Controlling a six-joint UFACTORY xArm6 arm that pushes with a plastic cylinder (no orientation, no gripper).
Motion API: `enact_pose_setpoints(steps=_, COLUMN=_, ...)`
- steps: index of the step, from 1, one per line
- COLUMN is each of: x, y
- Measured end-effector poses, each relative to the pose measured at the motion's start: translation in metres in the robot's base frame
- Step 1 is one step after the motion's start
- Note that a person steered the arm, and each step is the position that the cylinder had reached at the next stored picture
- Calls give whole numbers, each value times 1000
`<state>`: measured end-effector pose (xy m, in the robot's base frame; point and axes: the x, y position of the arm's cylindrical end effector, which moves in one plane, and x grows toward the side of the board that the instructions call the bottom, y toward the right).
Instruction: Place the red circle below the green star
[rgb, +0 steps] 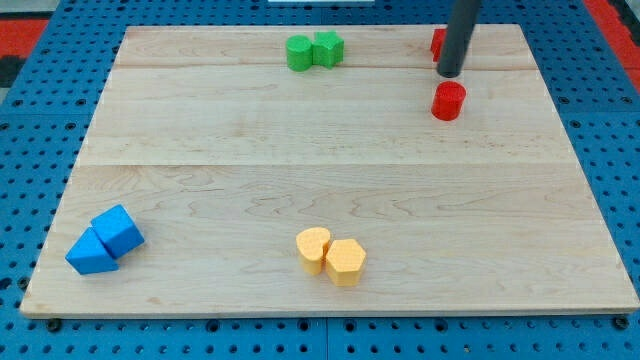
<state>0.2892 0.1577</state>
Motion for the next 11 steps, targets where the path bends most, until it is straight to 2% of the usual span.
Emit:
enact_pose_setpoints(steps=2, x=58, y=3)
enact_pose_setpoints(steps=3, x=80, y=43)
enact_pose_setpoints(steps=4, x=123, y=47)
enact_pose_setpoints(steps=5, x=76, y=-4)
enact_pose_setpoints(steps=6, x=58, y=-67)
enact_pose_setpoints(steps=7, x=127, y=-13)
enact_pose_setpoints(steps=8, x=144, y=-33)
enact_pose_setpoints(steps=9, x=88, y=-62)
enact_pose_setpoints(steps=10, x=85, y=-110)
enact_pose_setpoints(steps=11, x=111, y=-120)
